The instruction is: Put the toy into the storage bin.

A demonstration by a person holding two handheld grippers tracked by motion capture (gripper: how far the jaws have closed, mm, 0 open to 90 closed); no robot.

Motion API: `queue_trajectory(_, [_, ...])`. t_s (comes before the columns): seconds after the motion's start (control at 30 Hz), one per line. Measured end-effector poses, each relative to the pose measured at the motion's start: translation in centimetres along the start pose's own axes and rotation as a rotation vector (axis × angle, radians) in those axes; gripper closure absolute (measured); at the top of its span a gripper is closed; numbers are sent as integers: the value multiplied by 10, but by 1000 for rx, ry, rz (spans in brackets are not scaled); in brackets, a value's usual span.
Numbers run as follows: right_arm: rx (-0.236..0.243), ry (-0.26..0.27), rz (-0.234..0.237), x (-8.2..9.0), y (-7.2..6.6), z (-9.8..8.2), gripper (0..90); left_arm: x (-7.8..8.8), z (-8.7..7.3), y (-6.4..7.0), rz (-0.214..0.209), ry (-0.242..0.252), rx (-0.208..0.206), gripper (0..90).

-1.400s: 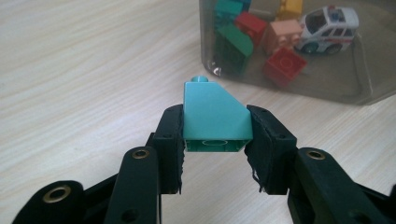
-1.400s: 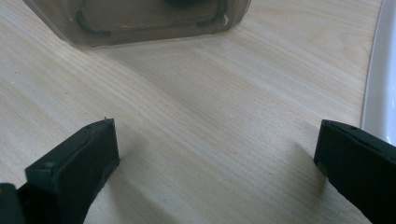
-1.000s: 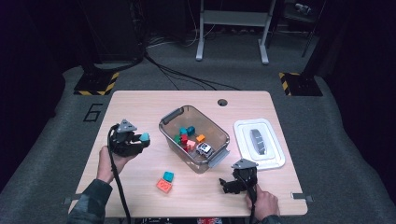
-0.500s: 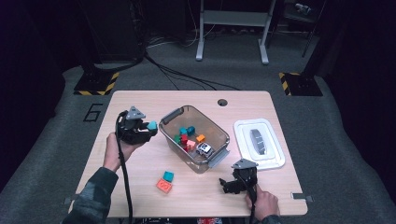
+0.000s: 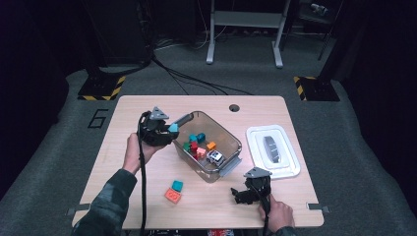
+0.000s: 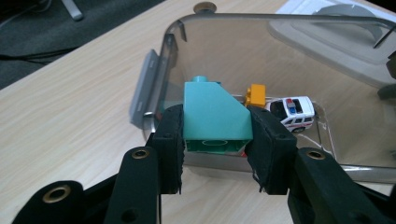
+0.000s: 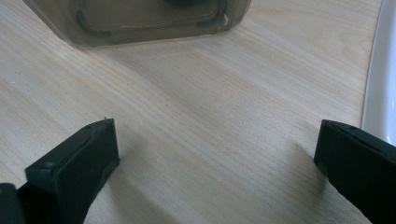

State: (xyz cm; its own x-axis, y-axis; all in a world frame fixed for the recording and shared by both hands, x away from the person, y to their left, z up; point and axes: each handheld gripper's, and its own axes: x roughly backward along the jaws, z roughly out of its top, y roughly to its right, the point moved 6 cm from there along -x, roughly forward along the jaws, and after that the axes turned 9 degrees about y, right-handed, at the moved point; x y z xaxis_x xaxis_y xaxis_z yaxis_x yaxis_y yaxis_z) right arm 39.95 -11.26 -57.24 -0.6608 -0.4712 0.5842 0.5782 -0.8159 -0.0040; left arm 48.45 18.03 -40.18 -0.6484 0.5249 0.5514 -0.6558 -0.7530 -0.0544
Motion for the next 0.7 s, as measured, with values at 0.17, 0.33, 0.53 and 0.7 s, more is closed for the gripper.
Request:
queue_trajectory(0.17, [0,0,0,0,0,0,0,-12,-1,8,-26,-35,-7,589])
queue_trajectory(0.33, [0,0,0,0,0,0,0,-18,-6,12,-32,-66,-12,589])
queue_trajectory(0.53, [1,0,0,0,0,0,0,-22,-10,14,-45,-89,-16,588])
queue_trajectory(0.7, [0,0,0,0,0,0,0,-21,-13,15,-47,-99,-17,557])
